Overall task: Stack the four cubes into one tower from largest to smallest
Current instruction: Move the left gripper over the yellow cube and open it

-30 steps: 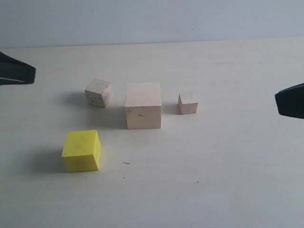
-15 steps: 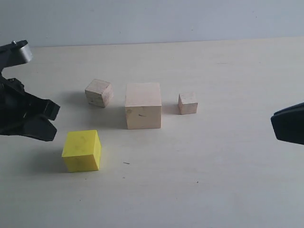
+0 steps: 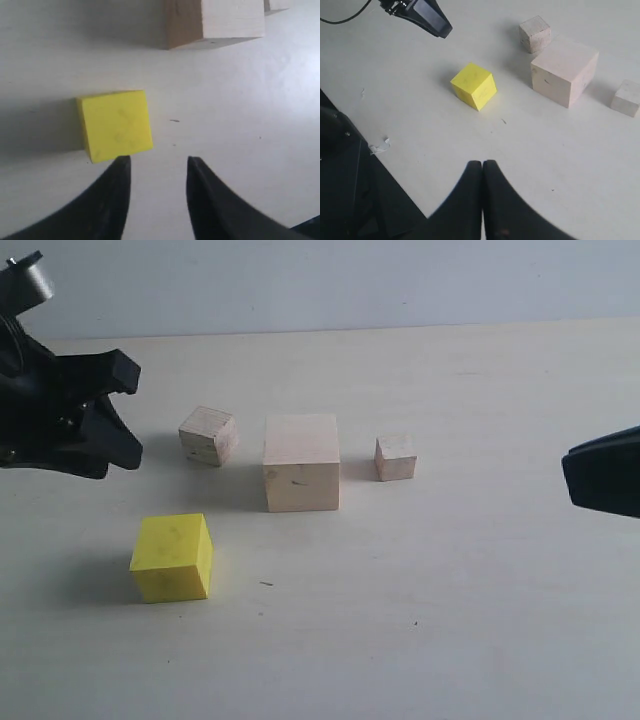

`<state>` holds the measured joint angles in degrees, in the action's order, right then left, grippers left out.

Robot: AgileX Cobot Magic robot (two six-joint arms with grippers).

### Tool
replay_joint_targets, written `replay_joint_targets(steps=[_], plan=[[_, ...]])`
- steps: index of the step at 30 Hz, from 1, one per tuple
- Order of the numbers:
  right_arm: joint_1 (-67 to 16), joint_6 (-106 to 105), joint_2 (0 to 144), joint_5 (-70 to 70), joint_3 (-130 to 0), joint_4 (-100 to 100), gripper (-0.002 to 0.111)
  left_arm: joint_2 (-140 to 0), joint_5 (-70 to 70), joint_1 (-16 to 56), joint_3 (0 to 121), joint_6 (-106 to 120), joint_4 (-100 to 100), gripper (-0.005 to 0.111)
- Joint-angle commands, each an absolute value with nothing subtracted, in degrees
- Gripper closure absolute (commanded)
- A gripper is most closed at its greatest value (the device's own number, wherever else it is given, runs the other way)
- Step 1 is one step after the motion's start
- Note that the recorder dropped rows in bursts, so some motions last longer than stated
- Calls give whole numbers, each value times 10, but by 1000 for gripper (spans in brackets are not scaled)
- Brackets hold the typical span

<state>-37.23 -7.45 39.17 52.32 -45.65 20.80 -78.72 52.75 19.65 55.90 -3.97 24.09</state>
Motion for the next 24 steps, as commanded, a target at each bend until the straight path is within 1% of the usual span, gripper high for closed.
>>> replay_joint_targets(steps=[1, 2, 3, 4, 8, 13, 20, 24], plan=[[-374, -74, 387, 511, -455, 210, 108, -787, 555, 202, 565, -51, 253, 49], [-374, -74, 387, 511, -455, 210, 108, -787, 551, 210, 565, -39, 259, 39], [-374, -74, 387, 512, -455, 210, 108, -787, 543, 217, 565, -17, 264, 33], [-374, -74, 387, 513, -455, 210, 108, -787, 533, 218, 565, -4, 273, 30], [-374, -74, 387, 548, -455, 209, 108, -787, 511, 218, 565, 0, 320, 31], [-374, -76, 387, 571, -455, 205, 108, -803, 506, 226, 566, -40, 274, 31], [-374, -77, 387, 573, -455, 205, 108, -885, 493, 298, 570, -171, 172, 31], [-374, -77, 387, 575, -455, 205, 108, -926, 509, 320, 596, -237, 98, 31]])
